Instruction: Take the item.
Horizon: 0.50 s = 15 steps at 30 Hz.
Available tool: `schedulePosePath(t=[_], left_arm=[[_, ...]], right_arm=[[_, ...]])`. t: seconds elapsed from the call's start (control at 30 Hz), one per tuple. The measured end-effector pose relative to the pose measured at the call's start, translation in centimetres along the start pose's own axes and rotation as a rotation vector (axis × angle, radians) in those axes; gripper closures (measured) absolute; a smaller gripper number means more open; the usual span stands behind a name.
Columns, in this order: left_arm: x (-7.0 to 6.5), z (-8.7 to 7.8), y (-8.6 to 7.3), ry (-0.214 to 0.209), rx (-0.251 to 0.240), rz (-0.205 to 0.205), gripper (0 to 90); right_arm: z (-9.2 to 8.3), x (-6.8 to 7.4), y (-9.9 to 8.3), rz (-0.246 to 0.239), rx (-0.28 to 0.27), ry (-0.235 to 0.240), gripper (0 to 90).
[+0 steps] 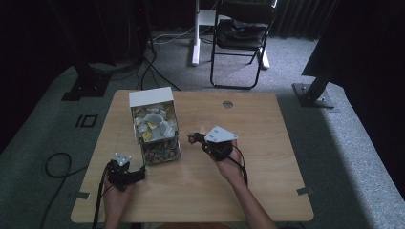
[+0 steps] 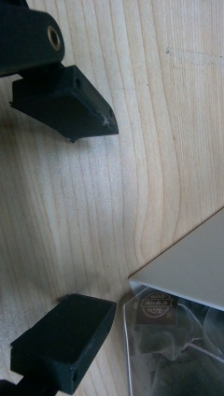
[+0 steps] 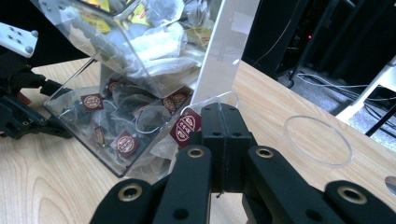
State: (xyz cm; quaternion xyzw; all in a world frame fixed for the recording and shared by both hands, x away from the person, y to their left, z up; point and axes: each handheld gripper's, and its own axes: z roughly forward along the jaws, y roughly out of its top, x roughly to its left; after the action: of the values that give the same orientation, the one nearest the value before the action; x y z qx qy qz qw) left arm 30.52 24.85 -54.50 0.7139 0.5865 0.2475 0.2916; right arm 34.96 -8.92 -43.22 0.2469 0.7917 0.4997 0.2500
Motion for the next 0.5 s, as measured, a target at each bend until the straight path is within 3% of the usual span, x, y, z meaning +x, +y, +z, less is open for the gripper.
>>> schedulePosePath(t=[0.5], left_arm=[[0.0, 0.0, 0.0, 0.001, 0.001, 0.001, 14.8]], right_arm=[[0.4, -1.1, 0.4, 0.006, 0.006, -0.021, 90.0]])
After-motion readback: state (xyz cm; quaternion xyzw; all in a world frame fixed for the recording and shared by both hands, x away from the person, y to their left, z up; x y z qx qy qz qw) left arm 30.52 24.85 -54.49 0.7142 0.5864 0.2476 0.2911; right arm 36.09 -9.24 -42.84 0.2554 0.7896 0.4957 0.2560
